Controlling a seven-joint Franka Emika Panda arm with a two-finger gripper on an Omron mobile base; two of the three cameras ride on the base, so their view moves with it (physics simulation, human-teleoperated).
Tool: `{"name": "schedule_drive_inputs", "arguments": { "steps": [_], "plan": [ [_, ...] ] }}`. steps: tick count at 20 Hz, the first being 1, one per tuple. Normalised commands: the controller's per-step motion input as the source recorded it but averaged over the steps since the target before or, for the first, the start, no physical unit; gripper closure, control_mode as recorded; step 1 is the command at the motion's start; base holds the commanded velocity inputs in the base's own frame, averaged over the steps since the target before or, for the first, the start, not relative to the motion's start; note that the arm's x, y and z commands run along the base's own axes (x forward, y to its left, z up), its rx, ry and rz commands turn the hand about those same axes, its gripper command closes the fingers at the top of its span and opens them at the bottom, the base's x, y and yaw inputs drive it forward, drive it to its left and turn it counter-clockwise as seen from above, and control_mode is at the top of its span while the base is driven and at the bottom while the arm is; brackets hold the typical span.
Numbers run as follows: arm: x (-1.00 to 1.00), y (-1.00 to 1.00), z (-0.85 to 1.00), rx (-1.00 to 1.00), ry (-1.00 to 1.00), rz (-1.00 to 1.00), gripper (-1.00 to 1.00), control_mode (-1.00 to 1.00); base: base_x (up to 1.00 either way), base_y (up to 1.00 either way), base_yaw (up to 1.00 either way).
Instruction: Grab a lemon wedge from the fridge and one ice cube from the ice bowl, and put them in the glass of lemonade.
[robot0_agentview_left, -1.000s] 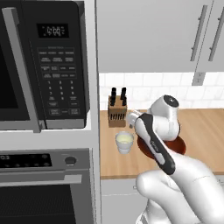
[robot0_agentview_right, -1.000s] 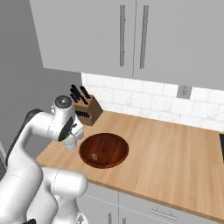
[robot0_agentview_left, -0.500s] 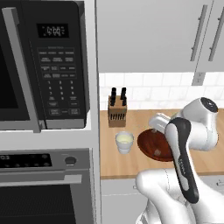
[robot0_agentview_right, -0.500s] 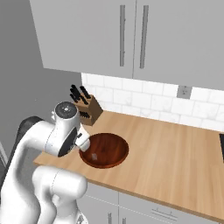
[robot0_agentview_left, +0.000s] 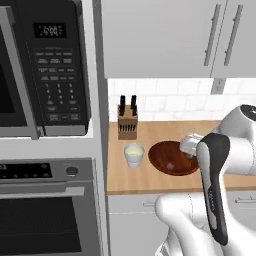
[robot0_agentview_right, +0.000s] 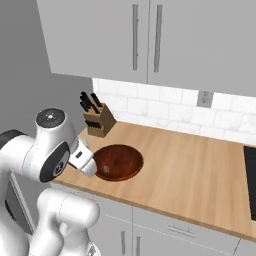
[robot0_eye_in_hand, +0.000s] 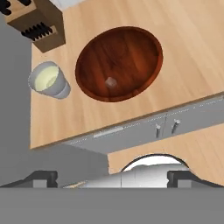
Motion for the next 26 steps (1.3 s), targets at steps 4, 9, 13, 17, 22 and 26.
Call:
{"name": "schedule_drive_inputs", "arguments": {
  "steps": [4,9,13,17,22,26],
  "plan": [
    [0.0,0.0,0.0,0.0,0.0,0.0,-1.0,1.0,-1.0,-0.14,0.05],
    [0.0,0.0,0.0,0.0,0.0,0.0,-1.0,1.0,-0.67,0.91,0.08],
    [0.0,0.0,0.0,0.0,0.0,0.0,-1.0,1.0,-0.17,1.0,0.01],
    [0.0,0.0,0.0,0.0,0.0,0.0,-1.0,1.0,-0.04,1.0,0.0],
    [0.0,0.0,0.0,0.0,0.0,0.0,-1.0,1.0,-0.02,1.0,0.0],
    [0.0,0.0,0.0,0.0,0.0,0.0,-1.0,1.0,-0.02,1.0,0.0]
  ]
}}
